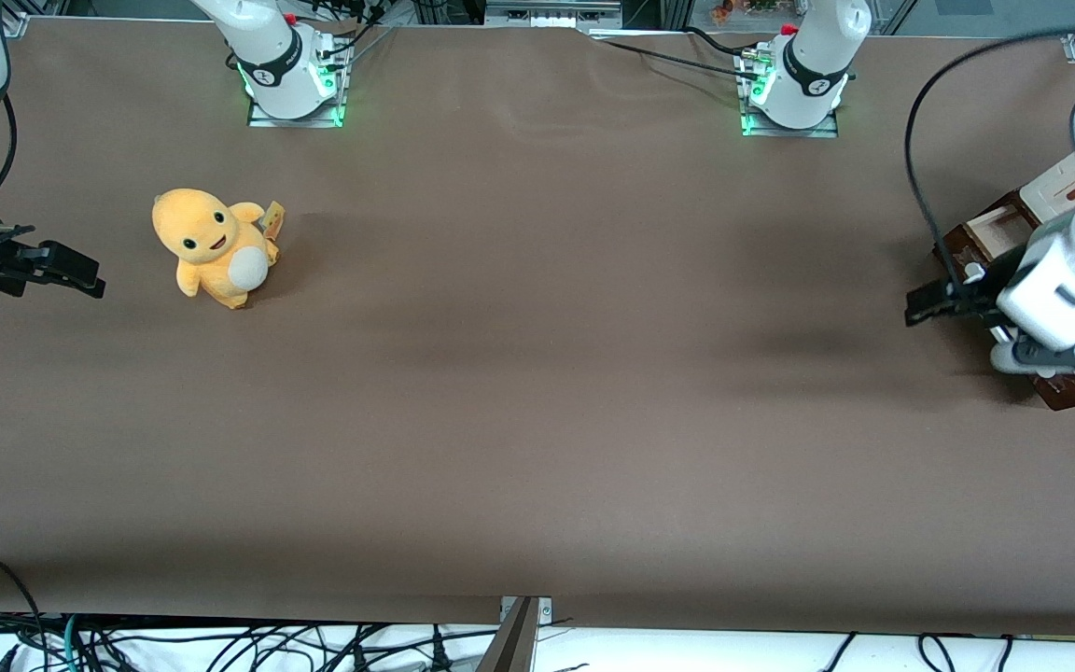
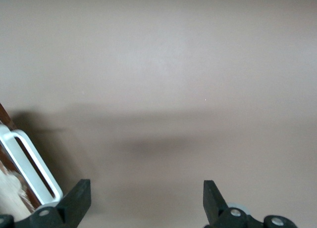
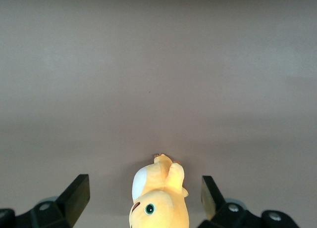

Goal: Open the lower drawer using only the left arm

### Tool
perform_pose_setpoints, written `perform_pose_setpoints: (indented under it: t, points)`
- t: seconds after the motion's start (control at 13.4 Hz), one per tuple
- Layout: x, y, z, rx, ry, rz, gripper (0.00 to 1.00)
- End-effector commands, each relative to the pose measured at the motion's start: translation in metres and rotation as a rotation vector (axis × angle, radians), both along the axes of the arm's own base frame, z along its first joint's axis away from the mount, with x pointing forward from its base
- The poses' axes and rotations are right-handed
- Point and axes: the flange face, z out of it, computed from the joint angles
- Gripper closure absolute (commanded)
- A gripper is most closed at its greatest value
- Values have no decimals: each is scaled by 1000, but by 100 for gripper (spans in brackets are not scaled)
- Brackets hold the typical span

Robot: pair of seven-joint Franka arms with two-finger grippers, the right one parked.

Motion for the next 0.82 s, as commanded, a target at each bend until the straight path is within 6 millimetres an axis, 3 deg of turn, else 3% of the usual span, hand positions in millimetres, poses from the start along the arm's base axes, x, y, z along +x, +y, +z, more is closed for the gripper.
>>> perform_pose_setpoints:
  t: [0.0, 0.37, 0.74]
  points:
    - [-38, 9, 30, -14, -65, -90, 0]
    - [-65, 5, 37, 26, -5, -191, 0]
    - [-67, 10, 34, 60, 10, -187, 0]
